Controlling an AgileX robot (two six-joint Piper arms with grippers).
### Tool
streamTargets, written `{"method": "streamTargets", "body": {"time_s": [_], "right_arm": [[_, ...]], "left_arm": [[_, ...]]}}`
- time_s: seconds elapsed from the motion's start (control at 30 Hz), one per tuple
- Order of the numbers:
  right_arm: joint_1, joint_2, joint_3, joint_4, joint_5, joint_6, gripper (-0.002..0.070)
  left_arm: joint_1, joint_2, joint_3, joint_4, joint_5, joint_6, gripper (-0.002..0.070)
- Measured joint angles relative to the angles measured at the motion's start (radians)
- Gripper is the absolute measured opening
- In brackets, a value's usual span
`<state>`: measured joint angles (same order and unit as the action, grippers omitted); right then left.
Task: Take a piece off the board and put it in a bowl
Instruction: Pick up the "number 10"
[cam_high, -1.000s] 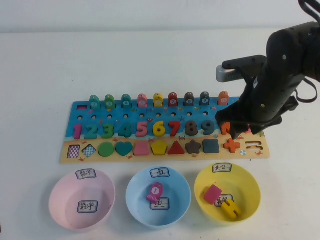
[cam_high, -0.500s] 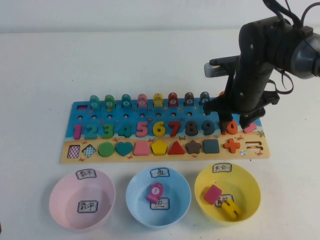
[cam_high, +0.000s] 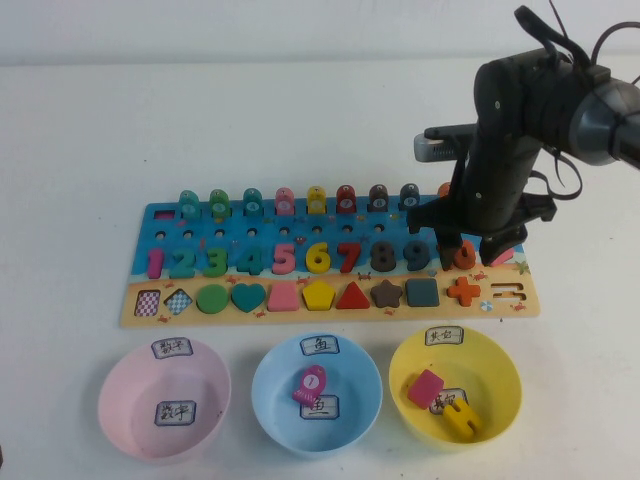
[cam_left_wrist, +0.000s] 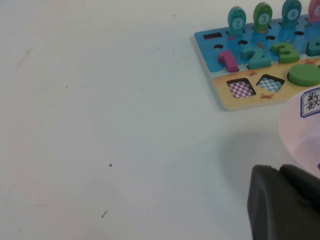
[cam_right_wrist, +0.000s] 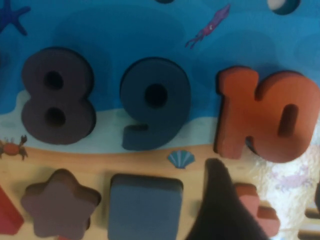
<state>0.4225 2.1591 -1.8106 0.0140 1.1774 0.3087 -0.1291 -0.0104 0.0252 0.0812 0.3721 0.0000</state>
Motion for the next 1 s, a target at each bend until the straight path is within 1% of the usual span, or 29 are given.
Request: {"method": "streamTargets", "body": {"time_s": [0.3,1.0], "right_arm": [[0.0,0.002,0.0,0.002,-0.048,0.002,0.0357],[0.0,0.039,0.0,-0.024,-0.072,0.005,0.0358]], "left_arm": [[0.0,0.0,0.0,0.0,0.0,0.0,-0.0004],[0.0,0.0,0.0,0.0,0.0,0.0,-0.0004]]}}
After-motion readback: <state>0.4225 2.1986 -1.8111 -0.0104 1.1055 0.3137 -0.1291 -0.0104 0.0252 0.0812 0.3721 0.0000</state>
